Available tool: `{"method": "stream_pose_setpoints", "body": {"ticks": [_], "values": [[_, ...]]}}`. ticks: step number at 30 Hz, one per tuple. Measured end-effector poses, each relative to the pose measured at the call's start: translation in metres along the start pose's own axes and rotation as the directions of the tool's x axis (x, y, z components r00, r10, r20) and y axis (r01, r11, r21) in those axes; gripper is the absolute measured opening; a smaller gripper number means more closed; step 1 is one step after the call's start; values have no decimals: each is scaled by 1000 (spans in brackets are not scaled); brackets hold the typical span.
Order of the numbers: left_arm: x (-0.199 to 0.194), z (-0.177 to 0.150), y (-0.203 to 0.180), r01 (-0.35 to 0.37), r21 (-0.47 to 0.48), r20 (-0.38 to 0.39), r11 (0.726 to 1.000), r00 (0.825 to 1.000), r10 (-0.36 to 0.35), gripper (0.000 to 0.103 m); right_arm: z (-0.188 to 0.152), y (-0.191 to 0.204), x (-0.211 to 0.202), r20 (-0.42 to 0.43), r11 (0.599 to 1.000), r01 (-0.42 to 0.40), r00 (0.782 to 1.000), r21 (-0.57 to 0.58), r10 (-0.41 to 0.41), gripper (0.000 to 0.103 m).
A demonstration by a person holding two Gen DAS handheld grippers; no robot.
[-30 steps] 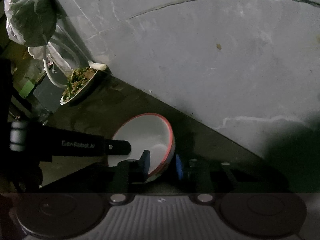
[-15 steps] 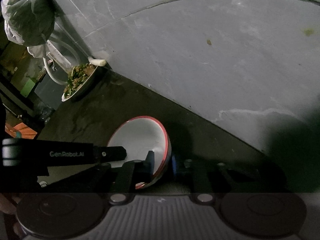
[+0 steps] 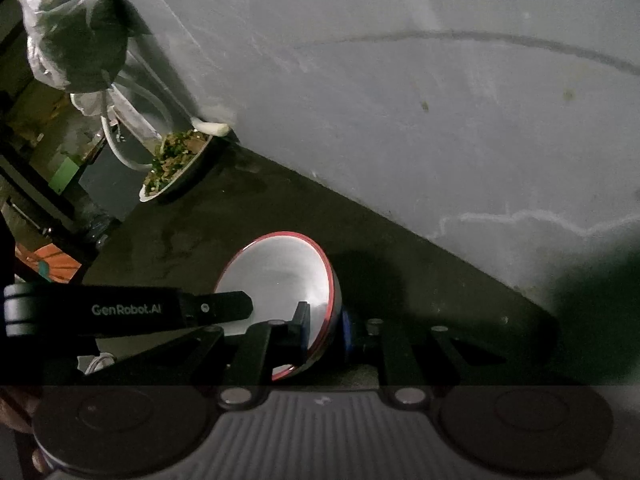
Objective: Organize plates and bowls
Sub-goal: 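Lift the second white bowl with the left tool and carry it toward the steel bowl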
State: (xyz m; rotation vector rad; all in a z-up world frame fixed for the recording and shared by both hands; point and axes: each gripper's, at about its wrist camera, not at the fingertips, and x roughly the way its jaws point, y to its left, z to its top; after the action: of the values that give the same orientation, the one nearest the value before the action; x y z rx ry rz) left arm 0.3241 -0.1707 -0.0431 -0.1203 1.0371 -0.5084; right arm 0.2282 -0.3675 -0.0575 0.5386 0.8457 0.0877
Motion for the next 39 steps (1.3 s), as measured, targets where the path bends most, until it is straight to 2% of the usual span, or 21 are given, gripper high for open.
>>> {"method": "stream_pose_setpoints", "body": {"ticks": [11,39], "values": [[-24,-3,-1,-4,-12,43,1000,999,5,4,2,14,-20,10,999,-24,1000,-32,24,17],[-81,-32,31,-1,-117,122,993,992,16,5,-5,56,-44,-20,985,-122,993,-121,120,18]]}}
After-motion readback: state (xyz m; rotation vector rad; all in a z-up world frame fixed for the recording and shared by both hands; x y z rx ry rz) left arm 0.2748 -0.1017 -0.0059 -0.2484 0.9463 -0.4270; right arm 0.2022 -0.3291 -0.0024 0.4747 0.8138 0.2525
